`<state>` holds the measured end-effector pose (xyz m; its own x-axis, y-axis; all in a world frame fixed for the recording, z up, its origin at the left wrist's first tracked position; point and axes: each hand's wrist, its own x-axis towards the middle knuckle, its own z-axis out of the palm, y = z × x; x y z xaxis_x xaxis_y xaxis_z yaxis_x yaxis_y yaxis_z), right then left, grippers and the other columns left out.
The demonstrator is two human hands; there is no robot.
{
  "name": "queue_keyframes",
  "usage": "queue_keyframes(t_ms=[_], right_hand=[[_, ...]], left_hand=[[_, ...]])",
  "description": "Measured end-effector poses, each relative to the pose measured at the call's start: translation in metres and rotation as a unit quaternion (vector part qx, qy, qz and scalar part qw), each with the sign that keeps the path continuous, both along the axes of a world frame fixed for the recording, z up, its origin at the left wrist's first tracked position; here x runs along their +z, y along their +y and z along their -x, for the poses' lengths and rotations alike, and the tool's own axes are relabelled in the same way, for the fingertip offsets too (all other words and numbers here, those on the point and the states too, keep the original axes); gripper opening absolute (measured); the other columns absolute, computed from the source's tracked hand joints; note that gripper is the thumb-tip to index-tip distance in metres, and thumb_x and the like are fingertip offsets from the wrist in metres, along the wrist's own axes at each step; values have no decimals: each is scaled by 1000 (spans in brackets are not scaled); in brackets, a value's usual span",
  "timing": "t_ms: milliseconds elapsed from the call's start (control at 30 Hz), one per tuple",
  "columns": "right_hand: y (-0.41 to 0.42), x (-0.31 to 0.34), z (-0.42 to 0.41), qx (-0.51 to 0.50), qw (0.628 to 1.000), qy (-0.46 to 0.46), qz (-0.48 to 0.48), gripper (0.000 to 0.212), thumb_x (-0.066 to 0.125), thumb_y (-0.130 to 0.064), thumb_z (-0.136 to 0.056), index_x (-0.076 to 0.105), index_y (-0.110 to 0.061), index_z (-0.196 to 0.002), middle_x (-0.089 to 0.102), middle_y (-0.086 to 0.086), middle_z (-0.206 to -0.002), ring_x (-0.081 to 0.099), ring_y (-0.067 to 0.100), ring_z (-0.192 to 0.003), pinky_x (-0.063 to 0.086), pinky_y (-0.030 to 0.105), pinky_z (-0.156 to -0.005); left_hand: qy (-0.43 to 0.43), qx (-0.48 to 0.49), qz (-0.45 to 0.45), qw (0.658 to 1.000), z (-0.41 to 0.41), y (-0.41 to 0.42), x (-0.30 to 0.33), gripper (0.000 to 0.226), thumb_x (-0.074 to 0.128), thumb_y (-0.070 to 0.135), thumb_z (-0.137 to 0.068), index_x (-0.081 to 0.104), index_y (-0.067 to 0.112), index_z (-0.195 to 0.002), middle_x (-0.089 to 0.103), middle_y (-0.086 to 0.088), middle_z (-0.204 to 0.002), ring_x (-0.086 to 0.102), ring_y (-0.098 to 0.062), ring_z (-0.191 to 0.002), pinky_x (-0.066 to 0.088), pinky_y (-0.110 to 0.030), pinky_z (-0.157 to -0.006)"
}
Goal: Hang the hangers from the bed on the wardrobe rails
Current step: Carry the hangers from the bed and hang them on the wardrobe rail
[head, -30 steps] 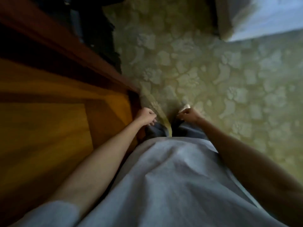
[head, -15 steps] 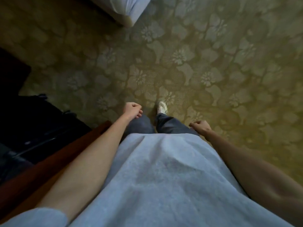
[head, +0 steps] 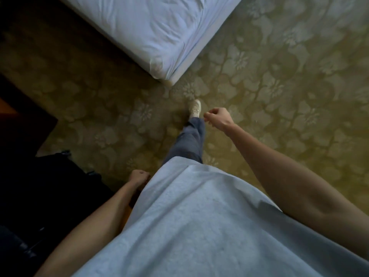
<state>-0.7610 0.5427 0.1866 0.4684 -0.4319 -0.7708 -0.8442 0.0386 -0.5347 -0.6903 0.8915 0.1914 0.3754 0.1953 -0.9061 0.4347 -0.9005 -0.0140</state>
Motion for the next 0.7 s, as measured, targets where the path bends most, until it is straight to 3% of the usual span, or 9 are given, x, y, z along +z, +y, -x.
queue_keyframes(t_ms=[67, 167, 233, 300, 400, 500, 700], right_hand=[[-37, 0, -35, 7, 1000, 19, 4, 20, 61, -28, -91, 76, -16, -89, 77, 9, -95, 70, 23, -87, 58, 40, -84], [-90, 5, -65, 8, 998, 64, 5, 21, 61, -27, -93, 77, -14, -89, 77, 10, -94, 69, 23, -84, 58, 41, -84], [-127, 6, -72, -13, 996, 91, 8, 20, 61, -26, -93, 76, -13, -89, 77, 10, -94, 68, 22, -82, 58, 40, -83], [-163, 10, -71, -40, 992, 120, 10, 21, 60, -25, -94, 76, -10, -90, 77, 10, -93, 68, 23, -84, 58, 41, -84], [-215, 16, -64, -91, 983, 158, 18, 25, 59, -23, -94, 77, -5, -93, 76, 10, -90, 68, 26, -86, 57, 43, -87], [-268, 17, -57, -155, 969, 190, 13, 23, 59, -21, -94, 75, -5, -98, 75, 11, -90, 64, 24, -78, 56, 39, -80], [-370, 1, -65, -240, 944, 223, -32, 19, 57, -14, -96, 70, -2, -104, 70, 13, -87, 56, 20, -65, 50, 33, -68]], left_hand=[[-2, 7, -3, 1000, -39, -39, 3, 29, 60, 7, -97, 60, 8, -68, 59, -8, -67, 51, -19, -59, 45, -26, -55], [0, -13, 37, 999, -108, -121, 5, 36, 56, 0, -97, 59, 4, -62, 59, -3, -50, 51, -13, -45, 40, -17, -35], [-3, -36, 82, 996, -152, -189, 2, 22, 56, 3, -99, 70, -6, -85, 66, -12, -74, 53, -14, -51, 41, -16, -38], [-14, -53, 125, 991, -193, -263, 1, 19, 56, 6, -100, 70, -5, -101, 67, -17, -87, 54, -15, -54, 43, -18, -41], [-25, -81, 198, 977, -247, -377, 11, 19, 58, 10, -98, 72, -2, -101, 71, -14, -85, 59, -13, -55, 47, -19, -43], [-35, -111, 253, 961, -293, -485, 19, 17, 59, 15, -97, 72, 4, -96, 75, -7, -80, 63, -9, -53, 49, -16, -42], [-52, -142, 262, 953, -358, -644, 13, 18, 58, 19, -97, 72, 6, -97, 73, -1, -74, 65, -9, -57, 52, -20, -51]])
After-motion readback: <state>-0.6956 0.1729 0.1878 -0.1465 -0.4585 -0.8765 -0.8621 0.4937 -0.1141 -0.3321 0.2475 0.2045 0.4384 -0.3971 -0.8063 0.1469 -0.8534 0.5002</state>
